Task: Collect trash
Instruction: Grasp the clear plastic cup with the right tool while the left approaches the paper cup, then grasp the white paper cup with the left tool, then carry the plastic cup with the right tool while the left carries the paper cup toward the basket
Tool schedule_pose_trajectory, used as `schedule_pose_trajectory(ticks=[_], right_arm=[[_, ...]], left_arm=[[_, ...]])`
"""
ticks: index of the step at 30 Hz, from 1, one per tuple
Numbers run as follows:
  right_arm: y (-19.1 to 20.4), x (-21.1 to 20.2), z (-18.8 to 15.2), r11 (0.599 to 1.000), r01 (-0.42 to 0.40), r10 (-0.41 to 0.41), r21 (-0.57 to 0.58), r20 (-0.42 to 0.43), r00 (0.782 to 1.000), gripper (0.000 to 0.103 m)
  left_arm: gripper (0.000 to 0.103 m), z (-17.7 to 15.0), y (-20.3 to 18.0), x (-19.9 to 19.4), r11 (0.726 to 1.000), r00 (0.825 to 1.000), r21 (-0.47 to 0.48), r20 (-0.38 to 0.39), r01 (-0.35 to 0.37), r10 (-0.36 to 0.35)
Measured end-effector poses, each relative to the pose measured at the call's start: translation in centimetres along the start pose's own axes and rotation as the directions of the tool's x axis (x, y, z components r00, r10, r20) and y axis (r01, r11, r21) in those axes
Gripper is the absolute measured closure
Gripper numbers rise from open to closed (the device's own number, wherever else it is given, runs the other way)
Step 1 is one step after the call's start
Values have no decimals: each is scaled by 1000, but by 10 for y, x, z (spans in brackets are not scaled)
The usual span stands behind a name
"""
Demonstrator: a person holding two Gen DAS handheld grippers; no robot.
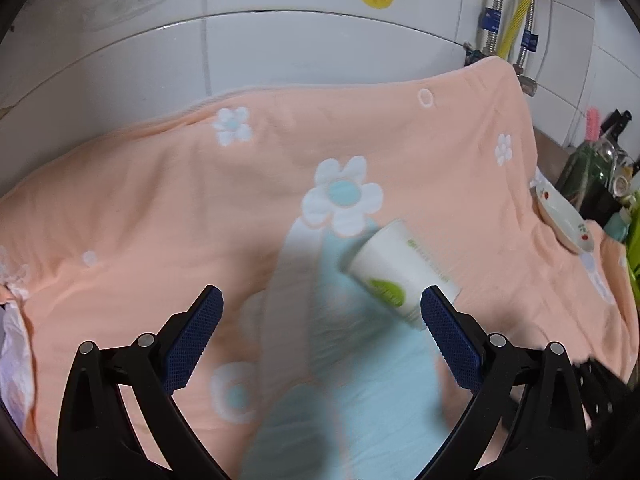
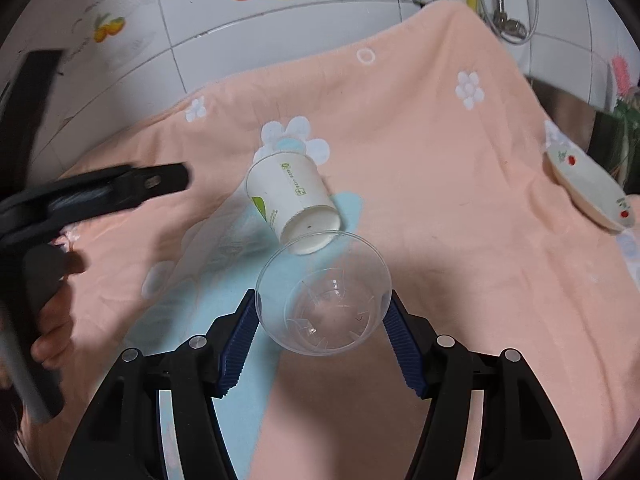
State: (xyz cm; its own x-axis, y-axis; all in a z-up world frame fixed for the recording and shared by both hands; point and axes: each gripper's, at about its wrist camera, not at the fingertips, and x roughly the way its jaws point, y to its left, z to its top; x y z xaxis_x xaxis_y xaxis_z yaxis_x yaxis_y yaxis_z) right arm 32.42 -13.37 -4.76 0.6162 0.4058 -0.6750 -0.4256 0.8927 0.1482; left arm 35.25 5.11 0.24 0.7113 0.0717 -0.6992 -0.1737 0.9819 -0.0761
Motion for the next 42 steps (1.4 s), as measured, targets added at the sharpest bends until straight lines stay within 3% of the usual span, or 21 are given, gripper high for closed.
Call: schedule_pose_trajectory(ticks=[4, 11, 17, 28, 32, 42], right_arm=[[-12, -17, -9, 1000, -9, 9, 2, 17, 1000, 42], [-35, -38, -24, 999, -29, 28, 32, 37, 999, 42], [-43, -49, -33, 999, -38, 37, 34, 39, 999, 42], [-57, -57, -45, 998, -36, 34, 53, 38, 999, 42], [-58, -59, -48, 998, -36, 34, 57, 35, 999, 42], [-54, -76, -58, 998, -20, 17, 60, 54, 998, 42]], left_arm=[[5, 7, -13, 15, 997, 999, -57, -25, 43, -44], [5, 19, -37, 44, 993, 997, -120, -80, 13, -23], [5, 18, -37, 77, 977, 987, -214, -156, 1, -35], [8, 12, -33, 106, 952, 975, -306, -206, 12, -79], [22, 9, -33, 110, 951, 975, -307, -194, 47, -111], [25, -3, -48, 77, 971, 987, -226, -119, 76, -105]])
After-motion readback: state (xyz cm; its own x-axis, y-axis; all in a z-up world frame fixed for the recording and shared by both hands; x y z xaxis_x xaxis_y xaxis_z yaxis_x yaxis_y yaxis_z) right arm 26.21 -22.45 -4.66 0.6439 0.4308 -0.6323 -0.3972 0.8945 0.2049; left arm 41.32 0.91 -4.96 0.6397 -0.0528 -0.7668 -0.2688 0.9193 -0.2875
